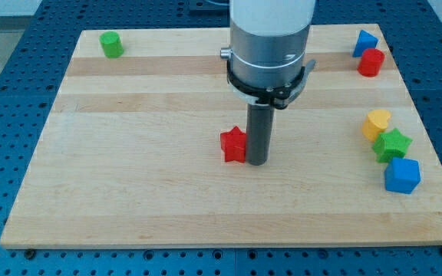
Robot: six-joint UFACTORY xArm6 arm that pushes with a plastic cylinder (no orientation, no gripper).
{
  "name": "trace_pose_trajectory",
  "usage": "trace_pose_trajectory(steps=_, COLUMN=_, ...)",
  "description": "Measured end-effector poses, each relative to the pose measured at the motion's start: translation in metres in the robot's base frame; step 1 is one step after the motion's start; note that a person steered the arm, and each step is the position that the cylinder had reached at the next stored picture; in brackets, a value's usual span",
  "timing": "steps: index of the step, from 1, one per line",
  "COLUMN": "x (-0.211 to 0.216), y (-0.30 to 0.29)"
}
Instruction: Place the red star diagonal to the green circle
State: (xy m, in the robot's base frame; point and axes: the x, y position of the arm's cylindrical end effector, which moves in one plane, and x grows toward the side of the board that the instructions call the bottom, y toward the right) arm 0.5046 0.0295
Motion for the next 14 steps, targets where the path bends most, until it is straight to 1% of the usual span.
trace_pose_trajectory(steps=3, x=-0.001, y=-0.061)
trace_pose_trajectory(steps=5, x=-0.006, y=-0.058)
trace_pose_trajectory(steps=14, x=-0.083, y=-0.039)
